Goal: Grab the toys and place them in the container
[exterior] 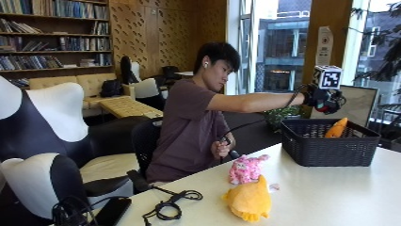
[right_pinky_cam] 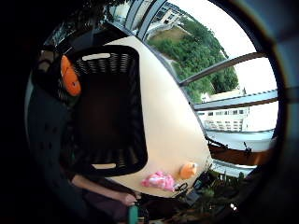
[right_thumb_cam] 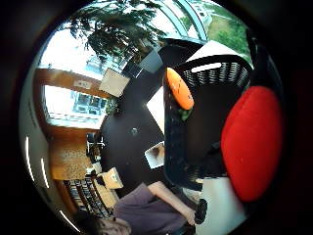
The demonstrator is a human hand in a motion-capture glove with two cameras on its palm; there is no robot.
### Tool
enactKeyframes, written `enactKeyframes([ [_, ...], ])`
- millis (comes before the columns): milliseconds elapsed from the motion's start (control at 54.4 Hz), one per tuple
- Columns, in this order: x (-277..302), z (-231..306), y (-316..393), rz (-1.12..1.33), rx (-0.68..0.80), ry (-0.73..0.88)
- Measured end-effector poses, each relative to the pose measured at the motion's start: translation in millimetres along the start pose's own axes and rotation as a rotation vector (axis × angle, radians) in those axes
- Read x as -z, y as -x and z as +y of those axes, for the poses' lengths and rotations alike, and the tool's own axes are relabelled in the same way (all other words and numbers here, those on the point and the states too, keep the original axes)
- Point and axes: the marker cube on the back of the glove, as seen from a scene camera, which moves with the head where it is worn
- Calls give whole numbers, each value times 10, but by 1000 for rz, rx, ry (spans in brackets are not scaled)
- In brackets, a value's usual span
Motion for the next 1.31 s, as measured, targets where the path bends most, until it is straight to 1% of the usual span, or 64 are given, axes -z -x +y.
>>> enactKeyframes([
  [55,-101,15,124,-75,139,118],
  [110,-184,5,194,-121,165,178],
  [221,-175,30,95,-147,162,125],
  [368,23,164,-142,-151,139,104],
  [405,102,224,-257,-124,109,95],
  [460,189,288,-444,-30,-24,93],
  [478,215,310,-484,-13,-47,93],
  [533,363,468,-629,-31,1,93],
  [589,516,637,-876,-2,-81,98],
  [644,653,818,-1053,-10,-76,94],
  [717,773,1073,-1442,73,-227,100],
  [736,801,1153,-1521,69,-223,99],
  [791,876,1437,-1748,13,-111,86],
  [809,889,1537,-1857,11,-96,82],
  [828,892,1631,-1987,27,-111,81],
  [901,831,2020,-2632,159,-299,98],
  [975,729,2464,-3242,159,-405,123],
  [1122,461,3061,-4015,90,-518,176],
  [1196,268,3248,-4229,22,-518,184],
  [1306,-252,3453,-4529,-48,-536,225],
])
